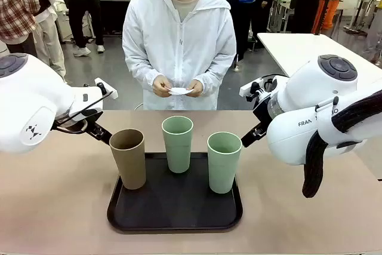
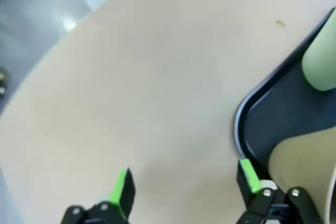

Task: Place coasters on the table and set cups on them.
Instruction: Pick up one Reusable plastic cup and place it on a coaster set by the human.

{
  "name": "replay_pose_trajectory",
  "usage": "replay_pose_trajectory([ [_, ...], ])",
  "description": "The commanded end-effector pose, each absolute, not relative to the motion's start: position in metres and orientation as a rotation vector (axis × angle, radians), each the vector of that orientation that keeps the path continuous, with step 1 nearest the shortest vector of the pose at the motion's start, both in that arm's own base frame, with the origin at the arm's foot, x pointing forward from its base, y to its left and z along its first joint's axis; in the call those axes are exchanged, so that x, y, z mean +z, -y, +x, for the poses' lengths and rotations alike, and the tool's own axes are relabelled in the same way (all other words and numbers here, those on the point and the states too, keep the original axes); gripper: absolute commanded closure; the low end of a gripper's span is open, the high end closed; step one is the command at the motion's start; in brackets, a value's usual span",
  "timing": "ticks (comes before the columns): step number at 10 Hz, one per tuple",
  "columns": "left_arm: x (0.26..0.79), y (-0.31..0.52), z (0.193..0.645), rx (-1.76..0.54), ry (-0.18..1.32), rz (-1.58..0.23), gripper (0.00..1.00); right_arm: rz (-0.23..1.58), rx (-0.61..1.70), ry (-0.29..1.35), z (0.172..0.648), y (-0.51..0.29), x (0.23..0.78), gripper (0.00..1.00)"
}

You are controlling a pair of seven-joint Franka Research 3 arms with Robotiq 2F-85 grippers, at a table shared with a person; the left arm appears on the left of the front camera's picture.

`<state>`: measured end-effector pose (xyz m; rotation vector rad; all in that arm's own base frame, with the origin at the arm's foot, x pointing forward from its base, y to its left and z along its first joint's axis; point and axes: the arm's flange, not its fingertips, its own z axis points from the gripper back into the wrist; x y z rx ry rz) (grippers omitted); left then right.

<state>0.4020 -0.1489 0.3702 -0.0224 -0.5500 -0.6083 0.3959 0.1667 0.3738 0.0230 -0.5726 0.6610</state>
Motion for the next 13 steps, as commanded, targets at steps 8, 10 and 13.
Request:
replay_pose_trajectory([
  [8,0.371,0.149,0.403,-0.608,0.552,-0.023,0.0,0.023,0.661,0.573,0.396,-0.167,0.374,0.0],
  [10,0.371,0.149,0.403,-0.608,0.552,-0.023,0.0,0.023,0.661,0.573,0.396,-0.167,0.374,0.0],
  [13,0.388,0.128,0.415,-0.546,0.524,0.027,0.0,-0.002,0.55,0.42,0.411,-0.151,0.391,0.0],
])
